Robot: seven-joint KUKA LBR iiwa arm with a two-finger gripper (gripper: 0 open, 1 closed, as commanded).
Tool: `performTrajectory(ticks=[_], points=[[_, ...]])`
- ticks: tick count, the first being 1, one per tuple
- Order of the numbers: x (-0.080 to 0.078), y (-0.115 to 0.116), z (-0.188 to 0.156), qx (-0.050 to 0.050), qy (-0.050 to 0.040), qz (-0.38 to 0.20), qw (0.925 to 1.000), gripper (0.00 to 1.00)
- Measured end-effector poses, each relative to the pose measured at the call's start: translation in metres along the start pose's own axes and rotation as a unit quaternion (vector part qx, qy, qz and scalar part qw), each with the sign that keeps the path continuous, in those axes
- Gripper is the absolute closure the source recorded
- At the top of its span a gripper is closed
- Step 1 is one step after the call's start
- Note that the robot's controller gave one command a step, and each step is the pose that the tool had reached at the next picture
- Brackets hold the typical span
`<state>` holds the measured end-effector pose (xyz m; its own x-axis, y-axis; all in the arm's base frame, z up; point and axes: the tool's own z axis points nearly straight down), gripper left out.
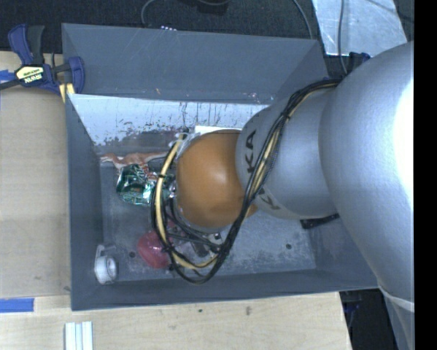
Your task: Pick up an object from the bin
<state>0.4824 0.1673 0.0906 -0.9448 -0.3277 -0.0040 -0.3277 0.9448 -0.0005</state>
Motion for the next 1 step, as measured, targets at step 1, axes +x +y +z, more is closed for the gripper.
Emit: performTrajectory(ticks=[1], points=[[0.0011, 0.0000, -0.0084, 0.000, 0.0029, 0.000, 1.0000, 1.00]])
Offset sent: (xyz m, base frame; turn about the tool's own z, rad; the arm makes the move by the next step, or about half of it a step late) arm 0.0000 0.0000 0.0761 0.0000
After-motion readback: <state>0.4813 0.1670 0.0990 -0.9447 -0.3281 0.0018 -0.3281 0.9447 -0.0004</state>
